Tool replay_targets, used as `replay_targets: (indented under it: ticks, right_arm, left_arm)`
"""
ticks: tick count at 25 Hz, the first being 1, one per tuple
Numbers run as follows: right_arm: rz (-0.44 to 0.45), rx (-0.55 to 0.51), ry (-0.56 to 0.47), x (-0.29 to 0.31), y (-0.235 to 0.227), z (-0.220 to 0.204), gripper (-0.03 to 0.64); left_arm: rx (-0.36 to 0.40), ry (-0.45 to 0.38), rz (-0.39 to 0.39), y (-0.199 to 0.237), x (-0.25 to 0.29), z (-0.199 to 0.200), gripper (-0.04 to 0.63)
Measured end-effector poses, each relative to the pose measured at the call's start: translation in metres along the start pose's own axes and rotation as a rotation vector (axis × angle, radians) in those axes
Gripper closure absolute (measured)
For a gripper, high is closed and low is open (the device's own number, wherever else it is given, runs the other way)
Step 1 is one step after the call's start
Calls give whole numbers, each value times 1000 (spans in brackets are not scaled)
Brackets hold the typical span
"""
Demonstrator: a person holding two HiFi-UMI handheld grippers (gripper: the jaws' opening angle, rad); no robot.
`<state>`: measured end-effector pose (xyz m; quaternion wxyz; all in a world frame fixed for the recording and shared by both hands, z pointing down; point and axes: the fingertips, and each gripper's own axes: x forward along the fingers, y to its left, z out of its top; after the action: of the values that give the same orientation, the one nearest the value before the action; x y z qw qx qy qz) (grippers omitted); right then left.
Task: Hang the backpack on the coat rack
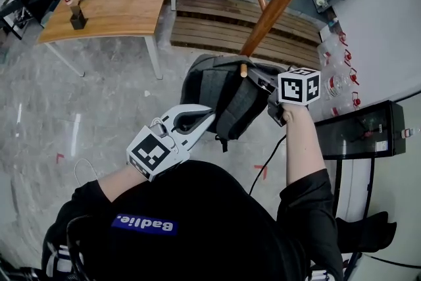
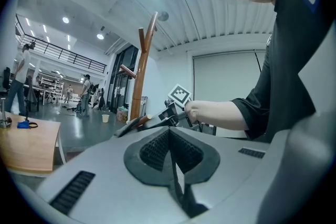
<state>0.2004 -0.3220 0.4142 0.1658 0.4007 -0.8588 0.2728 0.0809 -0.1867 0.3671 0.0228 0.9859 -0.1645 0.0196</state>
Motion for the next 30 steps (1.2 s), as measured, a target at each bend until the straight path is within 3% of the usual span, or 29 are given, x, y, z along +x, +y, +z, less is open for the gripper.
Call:
replay_targets:
  ticks: [4,9,12,19,25,30]
  right_arm:
    - [-35,-88,-28,2,-1,-1,552]
    - [-164,-319,-81,-2,1,-2,551]
    - [-202,-373,-99,-11,5,-4,549]
    - [-254,-350,-159,-42,36,-23,548]
    - [-272,-263,-226,-56,109,-56,548]
    - [-296,-252,-277,-56,176,-75,549]
  left_arm:
    - [1,13,25,-4,-1,-3,586]
    - [-7,40,79,-17,-2,-15,586]
    - [-28,68,92,-35,-6,-24,586]
    - [-14,68,78,-53,-25,-23,586]
    - [5,32,11,-68,-67,-10,586]
    - [10,12,-49,-78,-113,-9,586]
